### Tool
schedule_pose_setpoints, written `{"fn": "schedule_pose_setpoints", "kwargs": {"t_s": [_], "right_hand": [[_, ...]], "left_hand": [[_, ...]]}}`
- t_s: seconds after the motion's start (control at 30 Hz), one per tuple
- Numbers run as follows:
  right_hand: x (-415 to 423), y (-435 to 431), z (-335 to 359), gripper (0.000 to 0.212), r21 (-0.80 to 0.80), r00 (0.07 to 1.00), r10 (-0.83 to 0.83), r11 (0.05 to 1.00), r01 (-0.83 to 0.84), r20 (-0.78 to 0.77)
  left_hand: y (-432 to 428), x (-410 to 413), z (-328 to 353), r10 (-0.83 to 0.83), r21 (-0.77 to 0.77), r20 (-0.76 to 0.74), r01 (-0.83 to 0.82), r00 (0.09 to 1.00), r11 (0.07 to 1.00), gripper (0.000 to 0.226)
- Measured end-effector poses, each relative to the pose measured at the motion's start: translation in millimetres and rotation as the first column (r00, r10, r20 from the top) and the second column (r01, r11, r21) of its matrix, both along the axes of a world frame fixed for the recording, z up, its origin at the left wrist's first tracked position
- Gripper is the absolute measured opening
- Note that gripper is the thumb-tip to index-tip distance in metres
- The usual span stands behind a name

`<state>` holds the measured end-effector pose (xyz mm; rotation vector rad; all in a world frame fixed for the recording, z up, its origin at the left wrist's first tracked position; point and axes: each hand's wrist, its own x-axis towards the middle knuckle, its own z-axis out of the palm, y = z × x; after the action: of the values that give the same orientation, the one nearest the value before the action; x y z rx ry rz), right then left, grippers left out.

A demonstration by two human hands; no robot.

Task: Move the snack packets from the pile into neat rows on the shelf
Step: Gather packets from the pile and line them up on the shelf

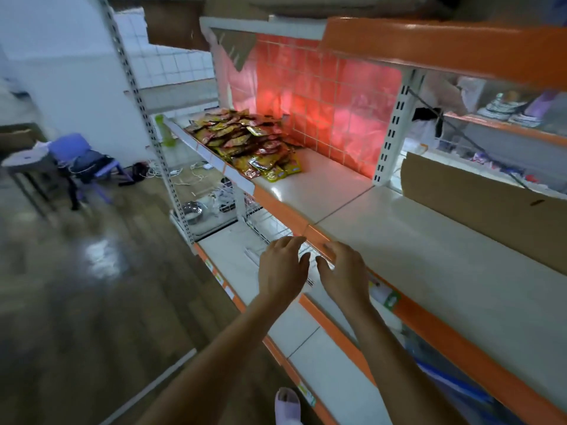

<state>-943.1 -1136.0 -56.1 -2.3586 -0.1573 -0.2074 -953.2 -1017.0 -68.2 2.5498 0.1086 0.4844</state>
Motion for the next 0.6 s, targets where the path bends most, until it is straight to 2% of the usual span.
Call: {"fn": "schedule_pose_setpoints", "kwargs": {"t_s": [0.27,0.6], "right_hand": [[117.2,81.2,1.9,0.035,0.025,0.999,0.052,0.998,-0.052,-0.008],[225.5,134.0,-1.9,0.034,0.080,0.994,0.068,0.995,-0.061,-0.083]], "left_hand": [[84.2,109.0,13.9,0.077,0.066,-0.025,-0.075,0.997,0.995,0.040],[140.5,208.1,7.2,0.138,0.047,-0.106,-0.133,0.985,0.990,0.049]]}}
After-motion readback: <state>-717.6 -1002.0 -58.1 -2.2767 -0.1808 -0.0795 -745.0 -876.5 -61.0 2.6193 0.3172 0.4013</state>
